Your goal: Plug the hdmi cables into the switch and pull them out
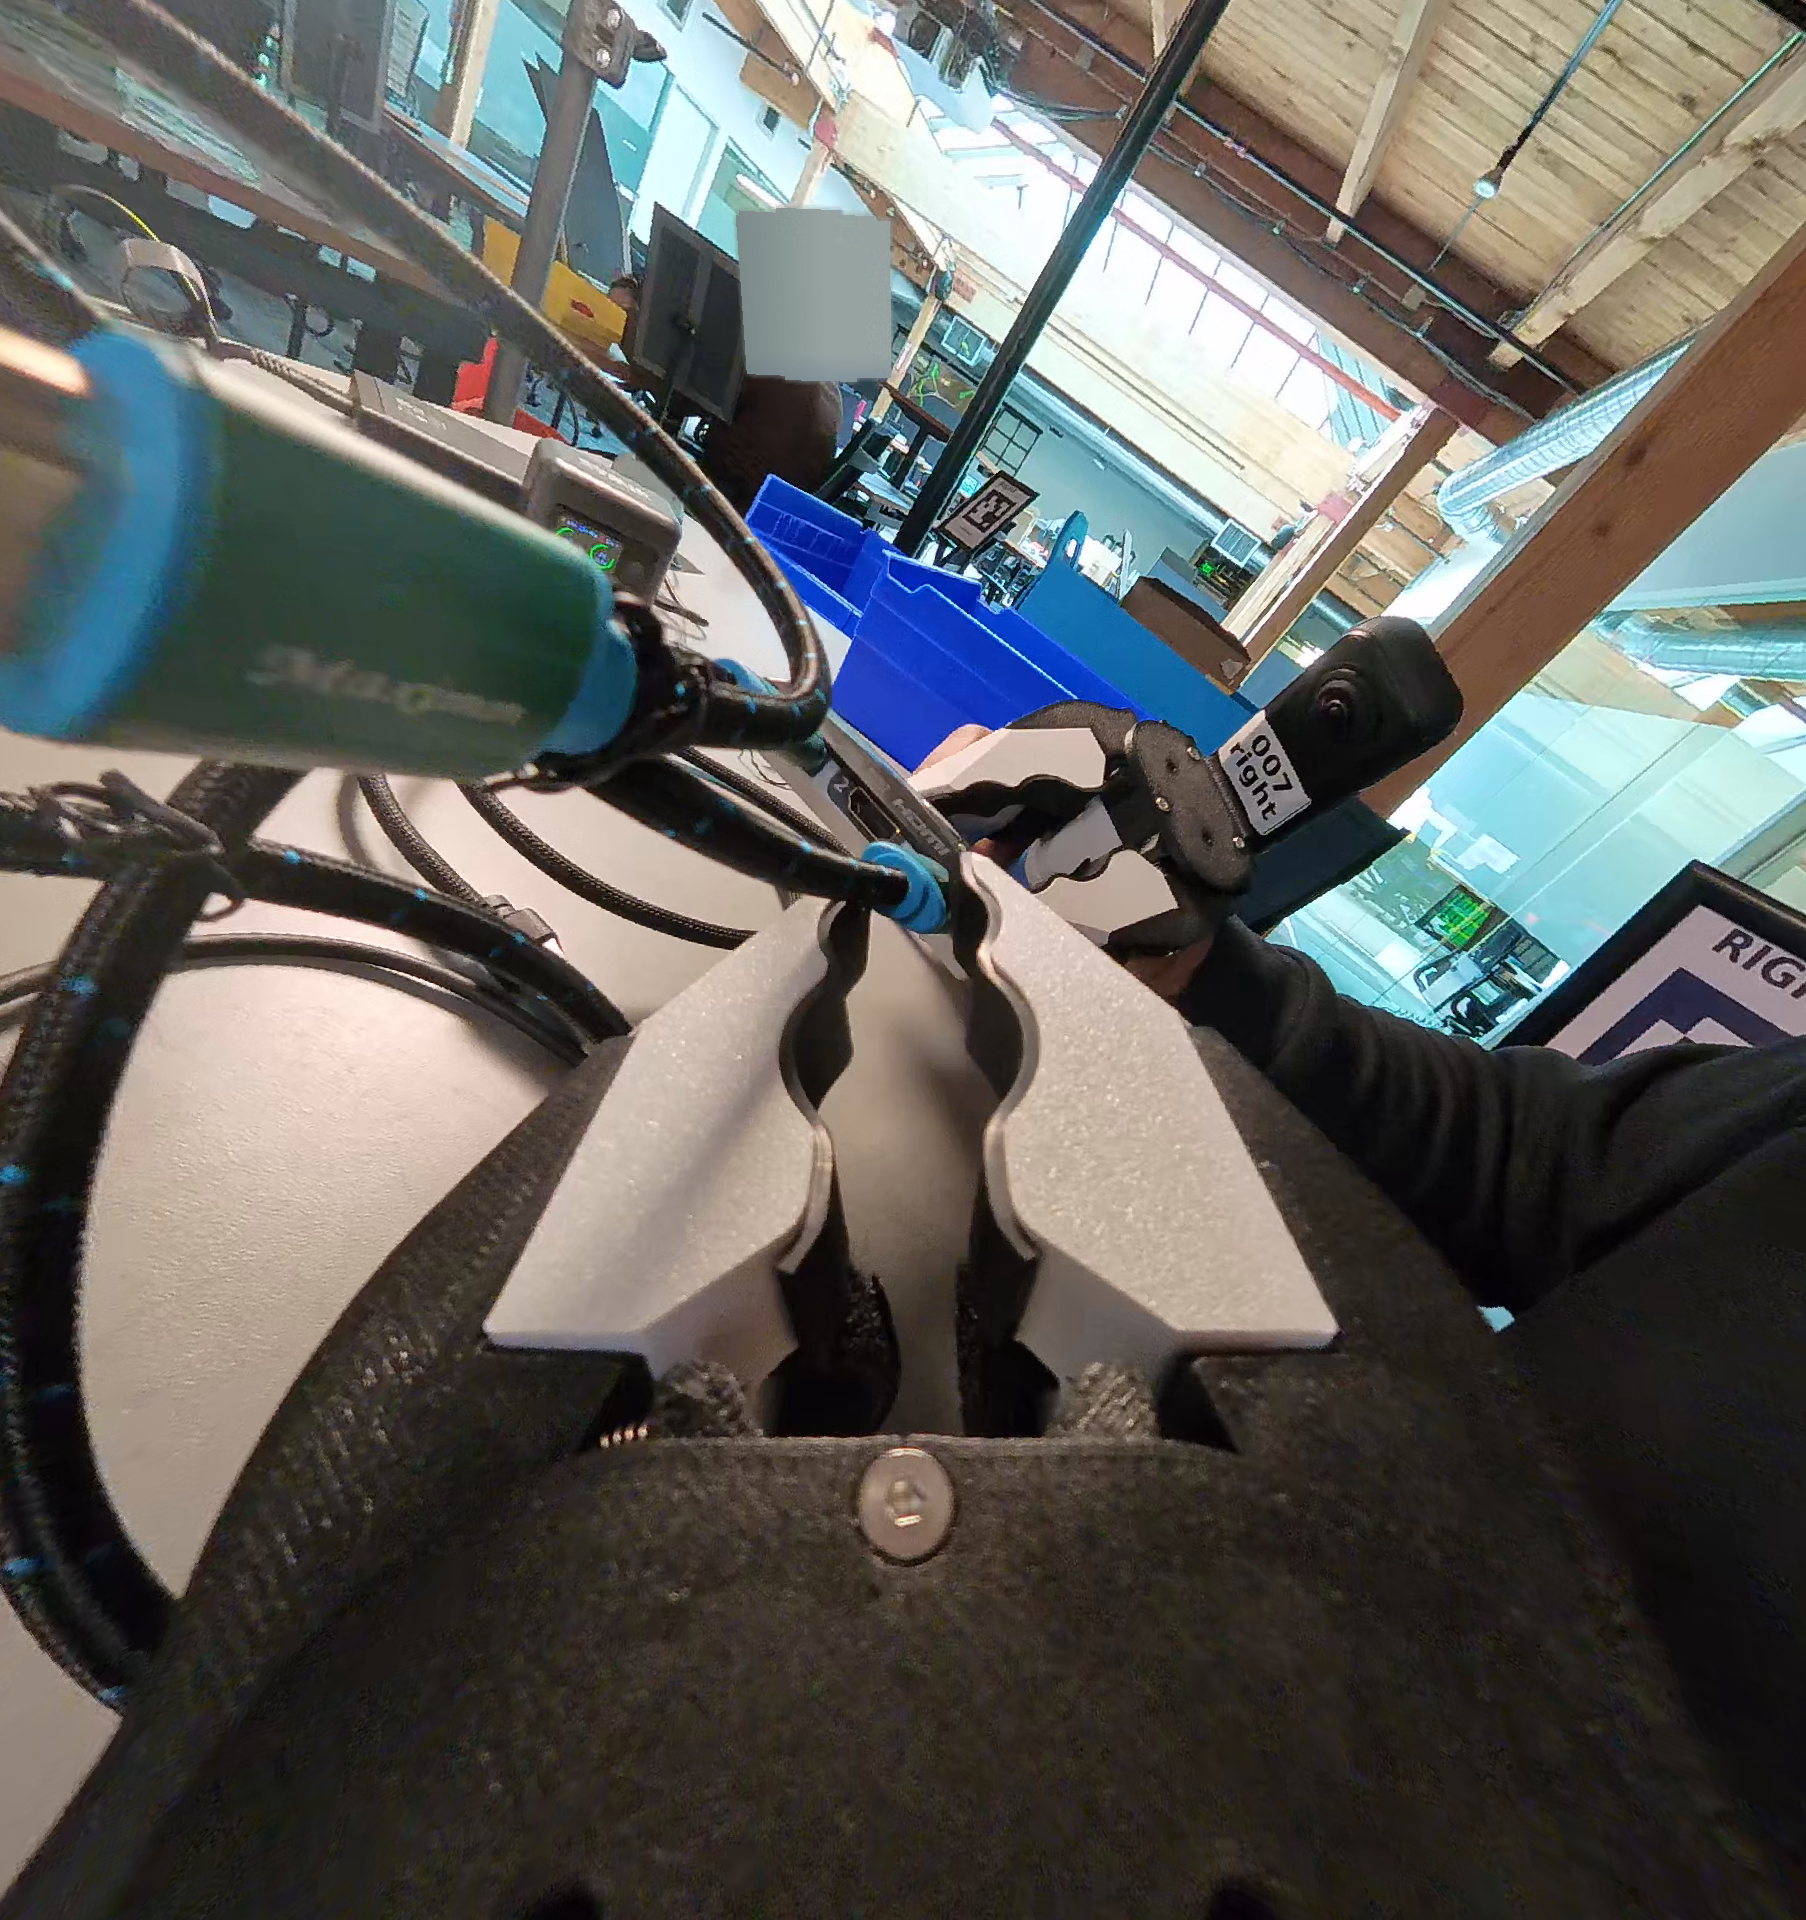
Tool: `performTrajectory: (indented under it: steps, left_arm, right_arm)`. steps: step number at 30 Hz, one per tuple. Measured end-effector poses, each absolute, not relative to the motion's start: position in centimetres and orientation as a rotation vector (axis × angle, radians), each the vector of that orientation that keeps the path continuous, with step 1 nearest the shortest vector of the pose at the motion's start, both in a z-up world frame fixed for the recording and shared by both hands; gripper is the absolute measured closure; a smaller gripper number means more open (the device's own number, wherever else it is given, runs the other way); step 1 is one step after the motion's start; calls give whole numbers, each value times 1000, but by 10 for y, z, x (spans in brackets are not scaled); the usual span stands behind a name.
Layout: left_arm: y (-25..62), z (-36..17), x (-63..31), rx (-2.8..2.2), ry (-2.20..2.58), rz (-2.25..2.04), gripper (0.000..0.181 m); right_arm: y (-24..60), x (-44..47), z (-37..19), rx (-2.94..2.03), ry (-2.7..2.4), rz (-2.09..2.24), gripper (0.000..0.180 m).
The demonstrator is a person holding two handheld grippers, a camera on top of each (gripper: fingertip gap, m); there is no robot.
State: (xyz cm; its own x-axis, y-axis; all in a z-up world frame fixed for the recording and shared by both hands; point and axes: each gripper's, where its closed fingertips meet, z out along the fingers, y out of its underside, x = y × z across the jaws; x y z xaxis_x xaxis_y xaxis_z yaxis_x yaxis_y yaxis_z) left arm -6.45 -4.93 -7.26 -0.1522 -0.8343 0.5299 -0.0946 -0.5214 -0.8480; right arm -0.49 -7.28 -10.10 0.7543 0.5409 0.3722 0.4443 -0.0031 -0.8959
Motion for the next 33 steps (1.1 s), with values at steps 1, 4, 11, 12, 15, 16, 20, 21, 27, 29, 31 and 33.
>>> performTrajectory:
  steps: [1,4,11,12,15,16,20,21,27,29,31,33]
  left_arm:
    - [-50,-72,-65,-1565,1064,-1737,164]
    - [-53,-74,-64,-1579,1081,-1751,164]
    - [-54,-79,-63,-1620,1073,-1789,164]
    - [-55,-79,-63,-1626,1074,-1796,164]
    - [-55,-79,-63,-1619,1067,-1795,164]
    - [-55,-79,-62,-1620,1070,-1786,164]
    - [-53,-80,-62,-1616,1066,-1754,164]
    - [-52,-79,-62,-1616,1056,-1767,164]
    - [-52,-80,-63,-1628,1036,-1826,165]
    - [-52,-81,-62,-1635,1035,-1819,164]
    - [-51,-83,-61,-1649,1030,-1797,164]
    - [-51,-86,-60,-1659,1032,-1768,164]
  right_arm:
    - [-73,-5,-100,-1628,-800,88,145]
    - [-72,-4,-101,-1631,-801,76,145]
    - [-71,-5,-103,-1649,-806,54,145]
    - [-70,-5,-102,-1654,-795,52,144]
    - [-67,-4,-100,-1680,-748,51,143]
    - [-67,-4,-101,-1689,-741,43,142]
    - [-64,-5,-104,-1710,-723,35,141]
    - [-63,-6,-105,-1710,-721,41,140]
    - [-64,-9,-111,-1737,-730,79,138]
    - [-63,-9,-113,-1762,-714,87,137]
    - [-61,-7,-115,-1786,-682,93,137]
    - [-59,-4,-116,-1804,-655,92,138]
